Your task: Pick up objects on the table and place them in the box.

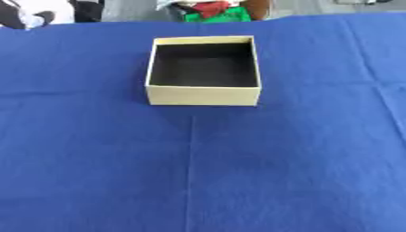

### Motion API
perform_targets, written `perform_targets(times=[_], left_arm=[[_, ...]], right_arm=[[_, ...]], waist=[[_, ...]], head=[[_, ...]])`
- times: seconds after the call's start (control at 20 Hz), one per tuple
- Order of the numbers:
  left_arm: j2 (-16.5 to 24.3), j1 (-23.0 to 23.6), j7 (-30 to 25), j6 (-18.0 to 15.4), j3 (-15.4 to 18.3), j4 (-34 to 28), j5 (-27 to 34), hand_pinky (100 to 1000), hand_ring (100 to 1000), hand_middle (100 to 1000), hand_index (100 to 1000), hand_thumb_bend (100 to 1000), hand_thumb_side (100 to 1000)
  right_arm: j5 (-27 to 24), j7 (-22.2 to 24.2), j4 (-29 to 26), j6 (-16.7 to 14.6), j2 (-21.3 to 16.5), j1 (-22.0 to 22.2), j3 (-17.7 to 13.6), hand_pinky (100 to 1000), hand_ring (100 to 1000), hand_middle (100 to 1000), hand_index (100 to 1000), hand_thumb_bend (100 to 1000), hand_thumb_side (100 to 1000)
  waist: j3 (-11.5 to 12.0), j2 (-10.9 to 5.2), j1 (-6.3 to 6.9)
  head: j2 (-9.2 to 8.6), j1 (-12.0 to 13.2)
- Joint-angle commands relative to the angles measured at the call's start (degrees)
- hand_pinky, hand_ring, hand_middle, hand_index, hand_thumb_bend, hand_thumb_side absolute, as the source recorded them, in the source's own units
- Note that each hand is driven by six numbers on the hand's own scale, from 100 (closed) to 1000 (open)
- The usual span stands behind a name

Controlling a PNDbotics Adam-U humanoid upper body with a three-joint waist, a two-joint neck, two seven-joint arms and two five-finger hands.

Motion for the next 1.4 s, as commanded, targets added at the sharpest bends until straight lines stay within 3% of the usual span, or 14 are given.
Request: perform_targets(times=[0.05, 0.35, 0.7, 1.2, 1.4], left_arm=[[-3.8, -4.3, 0.2, -1.2, -1.4, 1.8, -0.6, 340, 423, 477, 502, 349, 100], [-13.7, -11.0, 3.1, -2.6, -3.9, 8.6, -2.4, 348, 425, 475, 500, 356, 100], [-22.5, -15.4, 8.5, -4.4, -4.6, 17.3, -6.5, 352, 427, 474, 497, 350, 100], [-28.4, -16.7, 13.6, -7.9, -4.9, 24.7, -11.0, 375, 446, 491, 509, 342, 100], [-28.8, -16.3, 13.6, -8.2, -4.9, 26.6, -12.8, 439, 482, 531, 548, 383, 100]], right_arm=[[-0.5, 0.3, -0.9, 0.0, -1.6, -1.0, -0.2, 759, 731, 782, 875, 241, 1000], [-1.0, 0.7, -0.9, -0.2, -0.8, -1.9, 0.1, 759, 731, 782, 875, 229, 1000], [-1.6, 1.0, -0.9, -0.4, 0.1, -3.5, 0.3, 758, 731, 781, 875, 239, 1000], [-2.2, 1.3, -0.9, -0.4, 1.5, -5.1, 0.6, 757, 731, 779, 874, 239, 1000], [-2.3, 1.2, -0.9, -0.4, 1.7, -5.2, 0.6, 757, 731, 778, 874, 239, 1000]], waist=[[-0.3, -1.31, -0.10], [-1.6, -0.99, -0.01], [-3.1, -0.01, 0.10], [-4.7, 1.26, 0.67], [-4.9, 1.53, 1.01]], head=[[-0.64, -0.1], [-1.12, 0.7], [-2.33, 2.1], [-3.51, 3.3], [-3.53, 3.2]])
